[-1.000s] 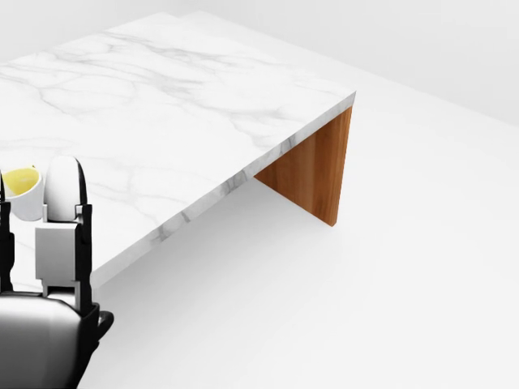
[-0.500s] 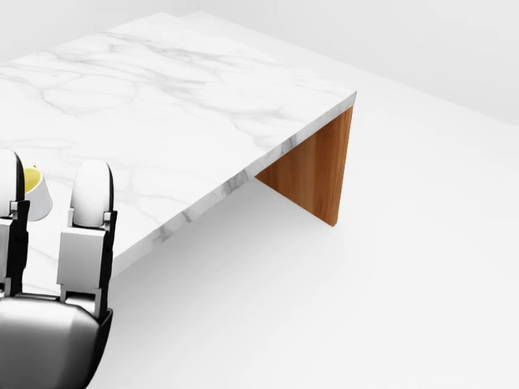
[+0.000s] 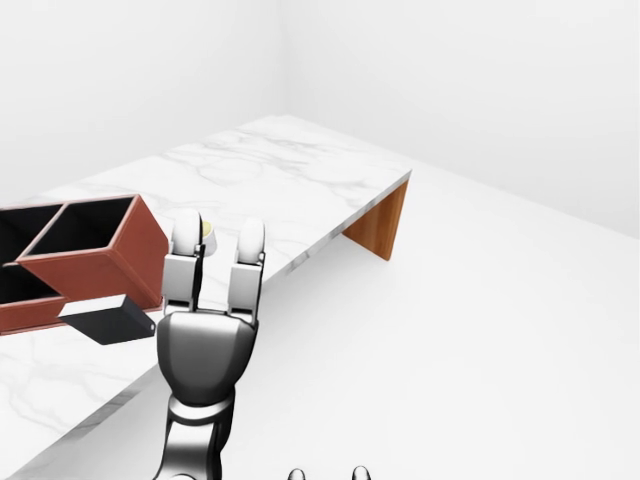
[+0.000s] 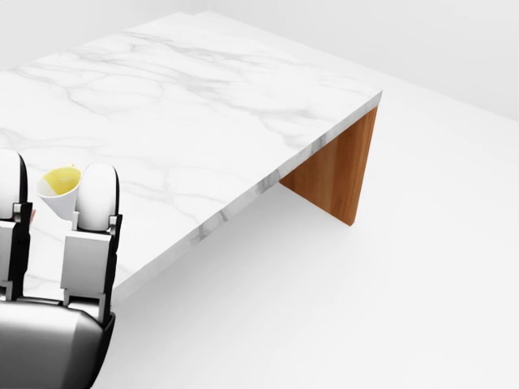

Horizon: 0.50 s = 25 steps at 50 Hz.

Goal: Pick up the book and place it in the right compartment of the caddy.

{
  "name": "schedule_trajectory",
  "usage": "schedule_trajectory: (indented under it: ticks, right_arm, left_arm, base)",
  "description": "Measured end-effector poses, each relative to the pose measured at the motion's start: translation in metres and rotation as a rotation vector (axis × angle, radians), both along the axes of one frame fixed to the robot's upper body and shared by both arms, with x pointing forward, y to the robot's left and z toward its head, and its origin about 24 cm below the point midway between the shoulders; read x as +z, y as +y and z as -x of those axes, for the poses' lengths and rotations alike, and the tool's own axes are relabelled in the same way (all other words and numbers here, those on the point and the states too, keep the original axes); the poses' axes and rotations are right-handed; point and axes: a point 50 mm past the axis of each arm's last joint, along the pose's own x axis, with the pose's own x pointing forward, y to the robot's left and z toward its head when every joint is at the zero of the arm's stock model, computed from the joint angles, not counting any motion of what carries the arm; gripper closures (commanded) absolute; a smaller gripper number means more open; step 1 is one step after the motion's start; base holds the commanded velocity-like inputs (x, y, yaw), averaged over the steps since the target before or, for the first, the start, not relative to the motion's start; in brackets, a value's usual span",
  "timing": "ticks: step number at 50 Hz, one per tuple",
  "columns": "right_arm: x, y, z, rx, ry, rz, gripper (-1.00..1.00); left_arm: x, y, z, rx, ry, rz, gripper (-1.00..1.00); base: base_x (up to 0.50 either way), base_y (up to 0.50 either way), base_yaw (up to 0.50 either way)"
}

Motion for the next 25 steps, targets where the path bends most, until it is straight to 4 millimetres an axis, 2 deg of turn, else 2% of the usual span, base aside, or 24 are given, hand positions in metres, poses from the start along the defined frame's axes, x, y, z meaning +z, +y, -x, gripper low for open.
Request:
schedule_trajectory:
  ticks: [25]
  right_arm:
    - [-0.0006,-0.0004,-0.0003,-0.003,0.007,-0.001,-1.0]
  left_arm:
    - [0.0002,-0.0032,0.0025,-0.007,-0.002,-0.029,-1.0]
  base:
    - [0.14,0.14,0.0]
